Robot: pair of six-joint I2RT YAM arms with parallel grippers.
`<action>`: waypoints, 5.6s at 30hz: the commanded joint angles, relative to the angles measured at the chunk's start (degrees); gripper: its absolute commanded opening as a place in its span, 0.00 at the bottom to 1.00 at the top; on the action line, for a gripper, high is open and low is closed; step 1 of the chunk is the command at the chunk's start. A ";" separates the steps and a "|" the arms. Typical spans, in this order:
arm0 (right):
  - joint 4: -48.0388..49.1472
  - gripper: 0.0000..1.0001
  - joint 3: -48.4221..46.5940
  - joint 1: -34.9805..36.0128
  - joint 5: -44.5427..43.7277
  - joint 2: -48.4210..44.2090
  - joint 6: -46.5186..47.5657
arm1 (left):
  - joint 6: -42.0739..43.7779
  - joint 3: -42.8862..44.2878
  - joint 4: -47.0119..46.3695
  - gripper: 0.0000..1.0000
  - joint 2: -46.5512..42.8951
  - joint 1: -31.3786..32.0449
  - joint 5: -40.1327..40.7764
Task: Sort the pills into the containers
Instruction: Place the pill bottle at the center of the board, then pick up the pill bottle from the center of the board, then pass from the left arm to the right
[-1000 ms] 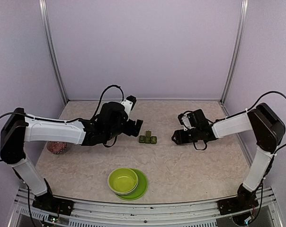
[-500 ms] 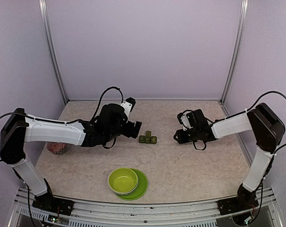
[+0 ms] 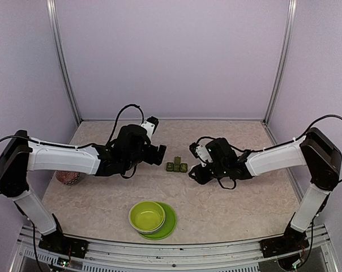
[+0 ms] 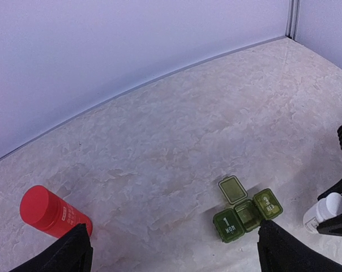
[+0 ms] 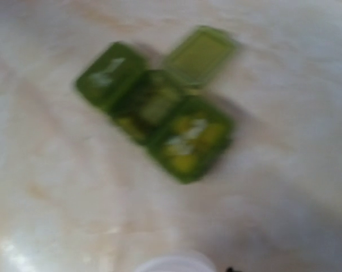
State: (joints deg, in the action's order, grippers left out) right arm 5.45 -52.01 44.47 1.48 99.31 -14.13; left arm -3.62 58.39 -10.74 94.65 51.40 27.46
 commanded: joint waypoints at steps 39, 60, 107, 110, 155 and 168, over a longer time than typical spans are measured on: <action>2.98 0.98 9.58 -3.56 10.73 -11.57 -2.91 | 11.66 4.20 3.25 0.99 1.24 2.51 -21.82; 4.06 0.98 16.38 -14.67 8.06 -15.22 -9.44 | 24.23 20.31 17.63 0.93 17.81 3.71 -36.24; 8.60 0.91 17.30 -15.99 16.85 -14.73 -7.41 | 21.13 24.05 16.54 0.11 23.22 2.74 -38.48; 13.53 0.90 18.48 -15.99 23.99 -15.42 -7.10 | 20.94 20.60 13.74 0.11 18.63 2.74 -40.12; 85.14 0.74 17.62 -5.05 64.51 -2.35 -44.97 | 14.26 -9.72 -29.37 0.07 -7.52 5.47 -56.32; 91.17 0.52 16.30 -4.48 64.71 -0.49 -49.97 | 13.82 -9.45 -29.04 0.07 -7.02 5.46 -57.64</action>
State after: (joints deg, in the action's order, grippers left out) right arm 88.75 -34.11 39.27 65.34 97.69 -61.76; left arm 10.44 48.82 -39.05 88.16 56.73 -29.78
